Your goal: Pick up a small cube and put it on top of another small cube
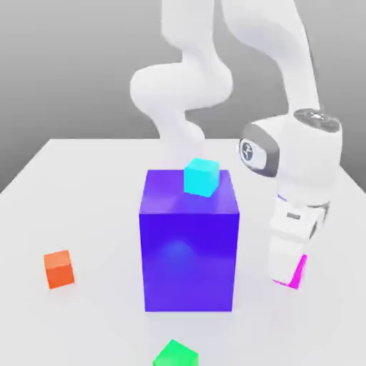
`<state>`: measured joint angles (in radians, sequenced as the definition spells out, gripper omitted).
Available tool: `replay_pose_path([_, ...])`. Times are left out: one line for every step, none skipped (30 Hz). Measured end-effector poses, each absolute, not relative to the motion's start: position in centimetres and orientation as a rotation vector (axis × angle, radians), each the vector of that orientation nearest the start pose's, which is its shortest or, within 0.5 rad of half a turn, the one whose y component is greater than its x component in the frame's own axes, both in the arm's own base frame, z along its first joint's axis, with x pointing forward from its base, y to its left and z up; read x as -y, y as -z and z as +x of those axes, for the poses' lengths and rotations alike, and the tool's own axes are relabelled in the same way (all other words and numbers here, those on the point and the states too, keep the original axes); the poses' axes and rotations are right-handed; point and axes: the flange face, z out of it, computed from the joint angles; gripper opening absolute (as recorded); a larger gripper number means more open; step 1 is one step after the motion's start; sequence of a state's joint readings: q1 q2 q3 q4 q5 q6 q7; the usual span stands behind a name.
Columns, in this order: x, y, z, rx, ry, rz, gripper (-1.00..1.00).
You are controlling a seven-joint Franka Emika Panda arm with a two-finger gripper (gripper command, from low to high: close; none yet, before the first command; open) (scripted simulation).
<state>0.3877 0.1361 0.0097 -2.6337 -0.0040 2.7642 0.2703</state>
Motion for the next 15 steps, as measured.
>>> replay_pose_path([-14.9,-20.4,41.3,0.114,-0.010,-3.141,-1.00])
replay_pose_path([-13.1,-20.9,43.1,0.021,-0.012,-3.143,-1.00])
replay_pose_path([-11.0,-21.3,44.7,-0.072,-0.013,-3.142,-1.00])
replay_pose_path([-8.9,-21.9,46.3,-0.165,-0.012,-3.138,-1.00])
replay_pose_path([-6.6,-22.4,47.8,-0.257,-0.011,-3.132,-1.00])
replay_pose_path([-4.3,-23.0,49.1,-0.346,-0.009,-3.123,-1.00])
replay_pose_path([-1.9,-23.7,50.3,-0.434,-0.006,-3.111,-1.00])
replay_pose_path([-0.4,-23.4,51.0,-0.483,-0.003,-3.103,-1.00])
replay_pose_path([0.3,-22.6,51.3,-0.507,-0.001,-3.099,-1.00])
replay_pose_path([0.6,-21.4,51.5,-0.519,0.000,-3.097,-1.00])
replay_pose_path([0.8,-20.1,51.6,-0.526,0.000,-3.097,-1.00])
replay_pose_path([0.9,-18.8,51.6,-0.530,-0.001,-3.096,1.00])
replay_pose_path([0.9,-18.8,51.6,-0.530,-0.001,-3.096,1.00])
replay_pose_path([0.9,-18.8,51.6,-0.530,-0.001,-3.096,1.00])
replay_pose_path([0.9,-18.8,51.6,-0.530,-0.001,-3.096,1.00])
